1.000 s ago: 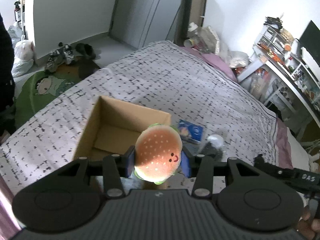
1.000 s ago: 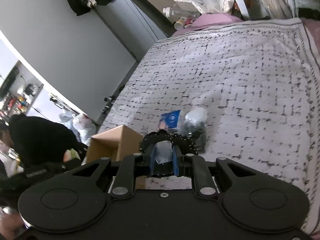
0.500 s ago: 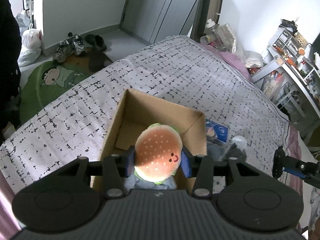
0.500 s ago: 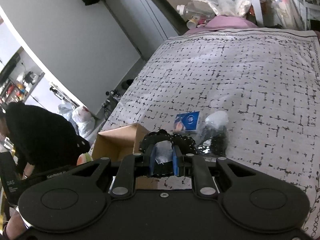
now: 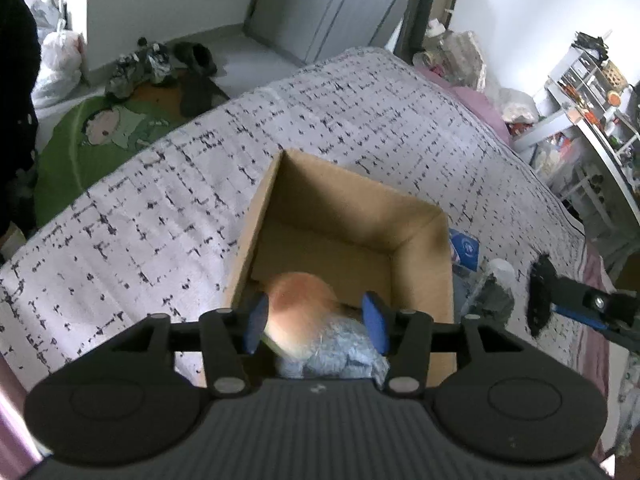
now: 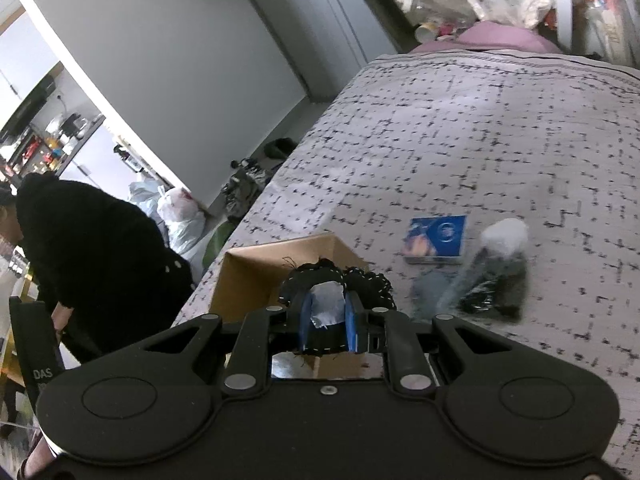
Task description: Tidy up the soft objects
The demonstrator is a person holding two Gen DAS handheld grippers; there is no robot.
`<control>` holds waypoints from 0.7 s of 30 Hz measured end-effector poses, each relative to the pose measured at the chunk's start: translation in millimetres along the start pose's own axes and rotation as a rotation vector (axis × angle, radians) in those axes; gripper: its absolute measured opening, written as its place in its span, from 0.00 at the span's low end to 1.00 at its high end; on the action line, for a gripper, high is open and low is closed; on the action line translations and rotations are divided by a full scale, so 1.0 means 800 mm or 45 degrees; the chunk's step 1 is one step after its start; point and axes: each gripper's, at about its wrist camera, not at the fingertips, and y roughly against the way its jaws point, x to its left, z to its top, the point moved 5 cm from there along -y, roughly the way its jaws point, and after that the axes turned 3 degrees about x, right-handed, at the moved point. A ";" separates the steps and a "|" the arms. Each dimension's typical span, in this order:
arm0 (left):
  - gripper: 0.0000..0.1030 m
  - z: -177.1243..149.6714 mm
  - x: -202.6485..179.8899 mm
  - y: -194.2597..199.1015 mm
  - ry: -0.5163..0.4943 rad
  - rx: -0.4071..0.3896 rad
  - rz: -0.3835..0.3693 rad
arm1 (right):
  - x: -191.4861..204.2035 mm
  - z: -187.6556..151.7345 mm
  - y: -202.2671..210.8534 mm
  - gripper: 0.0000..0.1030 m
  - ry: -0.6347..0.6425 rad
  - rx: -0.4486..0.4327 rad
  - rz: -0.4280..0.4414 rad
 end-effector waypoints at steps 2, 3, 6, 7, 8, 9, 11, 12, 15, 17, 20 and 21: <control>0.52 -0.001 0.002 0.001 -0.003 0.002 -0.004 | 0.009 -0.001 -0.007 0.18 0.014 0.012 0.005; 0.53 -0.001 0.003 0.002 -0.003 -0.005 -0.004 | 0.012 -0.001 -0.009 0.18 0.018 0.019 0.008; 0.54 0.000 0.007 0.004 0.013 -0.012 -0.019 | 0.022 -0.002 -0.018 0.18 0.032 0.034 0.016; 0.54 0.001 0.009 0.005 0.019 -0.011 -0.022 | 0.024 -0.003 -0.020 0.19 0.036 0.035 0.017; 0.54 0.002 0.011 0.006 0.023 -0.011 -0.024 | 0.028 -0.002 -0.022 0.21 0.039 0.036 0.022; 0.54 0.002 0.012 0.006 0.025 -0.013 -0.027 | 0.031 -0.002 -0.024 0.22 0.039 0.033 0.030; 0.54 0.002 0.013 0.009 0.030 -0.016 -0.037 | 0.036 -0.002 -0.025 0.25 0.032 0.024 0.051; 0.54 0.003 0.014 0.009 0.031 -0.016 -0.039 | 0.038 -0.003 -0.025 0.35 0.030 0.025 0.063; 0.55 0.003 0.014 0.012 0.030 -0.014 -0.034 | 0.036 -0.004 -0.022 0.50 0.030 0.011 0.033; 0.55 0.004 0.012 0.015 0.022 -0.018 -0.031 | 0.031 -0.004 -0.018 0.50 0.022 0.005 0.009; 0.55 0.004 0.008 0.019 0.011 -0.025 -0.026 | 0.024 -0.004 -0.009 0.51 0.012 -0.001 -0.038; 0.55 0.004 0.006 0.021 0.009 -0.026 -0.028 | 0.022 -0.004 -0.005 0.56 0.016 -0.002 -0.056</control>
